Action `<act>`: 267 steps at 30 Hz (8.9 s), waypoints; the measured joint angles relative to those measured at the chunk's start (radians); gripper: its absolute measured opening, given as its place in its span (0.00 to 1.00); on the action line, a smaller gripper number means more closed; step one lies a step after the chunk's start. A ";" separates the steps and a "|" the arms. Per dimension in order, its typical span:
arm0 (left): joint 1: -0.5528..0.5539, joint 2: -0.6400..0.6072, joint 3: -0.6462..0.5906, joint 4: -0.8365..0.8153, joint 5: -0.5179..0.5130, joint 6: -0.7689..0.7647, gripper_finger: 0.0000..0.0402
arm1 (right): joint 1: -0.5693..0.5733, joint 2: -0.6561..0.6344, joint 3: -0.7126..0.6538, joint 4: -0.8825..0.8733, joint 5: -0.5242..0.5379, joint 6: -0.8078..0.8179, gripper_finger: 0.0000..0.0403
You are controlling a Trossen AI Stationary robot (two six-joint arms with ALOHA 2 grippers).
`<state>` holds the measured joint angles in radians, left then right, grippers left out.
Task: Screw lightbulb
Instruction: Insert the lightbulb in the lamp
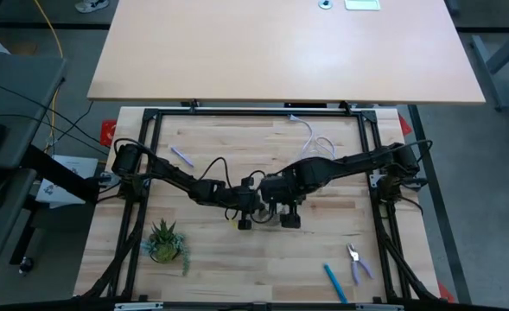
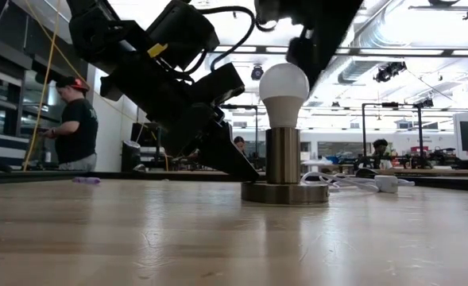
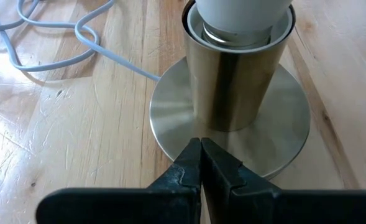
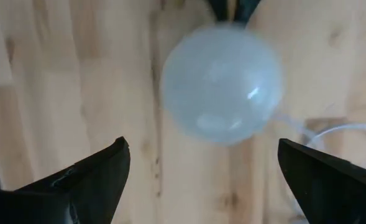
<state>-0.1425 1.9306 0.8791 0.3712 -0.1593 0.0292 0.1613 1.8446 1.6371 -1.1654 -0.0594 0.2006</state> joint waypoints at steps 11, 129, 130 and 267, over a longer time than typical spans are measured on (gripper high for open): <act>0.000 0.000 0.000 0.000 -0.001 -0.001 0.00 | -0.002 -0.001 0.045 0.077 0.035 -0.288 0.98; 0.000 0.000 -0.001 -0.007 -0.042 -0.017 0.00 | 0.042 0.080 0.043 0.119 0.107 0.962 0.85; 0.000 0.000 -0.001 -0.008 -0.042 -0.017 0.00 | 0.041 0.080 0.043 0.115 0.112 0.950 0.88; 0.000 -0.001 0.000 -0.016 -0.065 -0.030 0.00 | -0.018 0.018 0.102 0.236 0.110 -0.583 0.65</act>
<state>-0.1425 1.9301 0.8787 0.3556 -0.2239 -0.0007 0.1429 1.8623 1.7393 -0.9289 0.0507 -0.3822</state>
